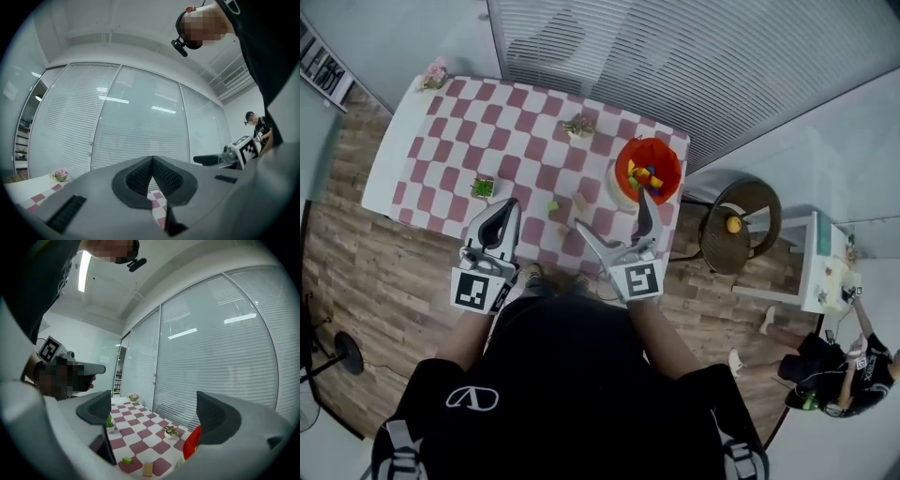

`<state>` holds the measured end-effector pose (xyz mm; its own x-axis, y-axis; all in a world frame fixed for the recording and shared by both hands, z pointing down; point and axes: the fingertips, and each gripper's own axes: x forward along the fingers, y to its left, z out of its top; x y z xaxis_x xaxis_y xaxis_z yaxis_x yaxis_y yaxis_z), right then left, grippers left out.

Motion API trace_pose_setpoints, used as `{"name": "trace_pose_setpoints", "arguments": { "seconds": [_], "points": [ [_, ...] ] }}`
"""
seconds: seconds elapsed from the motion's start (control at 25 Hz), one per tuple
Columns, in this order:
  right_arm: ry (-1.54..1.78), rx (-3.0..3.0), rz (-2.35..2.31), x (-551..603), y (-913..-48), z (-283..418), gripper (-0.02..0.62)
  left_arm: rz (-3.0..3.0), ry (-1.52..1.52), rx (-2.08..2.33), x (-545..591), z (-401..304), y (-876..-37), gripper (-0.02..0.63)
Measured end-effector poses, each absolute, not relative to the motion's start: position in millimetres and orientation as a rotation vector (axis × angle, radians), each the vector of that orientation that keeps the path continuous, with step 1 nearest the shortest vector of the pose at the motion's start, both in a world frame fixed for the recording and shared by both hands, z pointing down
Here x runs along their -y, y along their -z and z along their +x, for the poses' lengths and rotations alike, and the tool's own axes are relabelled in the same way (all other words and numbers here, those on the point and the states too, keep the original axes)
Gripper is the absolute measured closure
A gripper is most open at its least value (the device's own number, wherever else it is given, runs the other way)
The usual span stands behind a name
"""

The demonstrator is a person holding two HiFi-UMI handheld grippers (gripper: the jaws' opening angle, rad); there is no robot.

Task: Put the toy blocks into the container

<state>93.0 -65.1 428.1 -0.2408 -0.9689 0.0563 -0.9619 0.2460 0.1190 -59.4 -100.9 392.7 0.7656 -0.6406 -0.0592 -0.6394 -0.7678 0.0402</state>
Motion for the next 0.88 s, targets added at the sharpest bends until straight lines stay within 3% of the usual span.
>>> {"name": "trace_pose_setpoints", "arguments": {
  "seconds": [0.32, 0.88],
  "points": [
    [-0.067, 2.387, 1.658, 78.5, -484.4, 76.8, 0.068, 2.897, 0.187, 1.145, 111.0, -58.3, -381.7, 0.600],
    [-0.366, 2.269, 1.068, 71.3, -656.9, 16.5, 0.091, 2.859, 0.039, 1.176, 99.6, -75.0, -413.4, 0.600]
  ]
}}
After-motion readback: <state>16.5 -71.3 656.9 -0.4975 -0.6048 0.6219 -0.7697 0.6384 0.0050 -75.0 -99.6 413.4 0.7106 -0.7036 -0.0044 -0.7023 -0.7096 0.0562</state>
